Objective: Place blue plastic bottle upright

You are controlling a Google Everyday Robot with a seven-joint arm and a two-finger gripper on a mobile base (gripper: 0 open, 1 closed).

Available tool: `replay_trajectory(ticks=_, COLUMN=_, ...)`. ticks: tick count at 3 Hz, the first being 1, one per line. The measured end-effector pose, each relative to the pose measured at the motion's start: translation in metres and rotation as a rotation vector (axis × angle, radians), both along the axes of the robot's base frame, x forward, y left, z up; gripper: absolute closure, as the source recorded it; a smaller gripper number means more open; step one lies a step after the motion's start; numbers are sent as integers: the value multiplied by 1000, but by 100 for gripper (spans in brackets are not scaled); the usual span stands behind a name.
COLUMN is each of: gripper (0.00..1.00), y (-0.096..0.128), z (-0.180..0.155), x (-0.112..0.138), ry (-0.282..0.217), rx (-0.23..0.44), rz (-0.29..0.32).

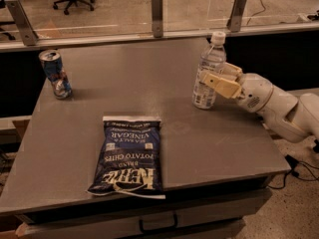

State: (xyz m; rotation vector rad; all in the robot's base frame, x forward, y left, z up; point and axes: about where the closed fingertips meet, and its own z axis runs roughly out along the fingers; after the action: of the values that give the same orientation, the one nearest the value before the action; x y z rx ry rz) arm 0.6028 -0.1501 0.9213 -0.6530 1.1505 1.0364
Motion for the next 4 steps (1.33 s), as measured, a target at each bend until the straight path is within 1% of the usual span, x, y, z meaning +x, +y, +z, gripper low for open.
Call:
replay_trajectory(ticks=1, gripper=0, y=0, z=-1, x=-1, ry=-2, rx=1, rz=2)
replay_trajectory(ticks=2, gripper=0, y=-5, z=1, x=-3, ry=-5, rx=-4, rz=-7)
replay_trajectory(ticks=3, gripper=0, y=-36, z=15, x=-9, ry=-18, rx=-107, rz=-46)
replay_trajectory(ticks=4, gripper=0, y=-109, z=57, x=-24, ry=-39, rx=-303, rz=-170)
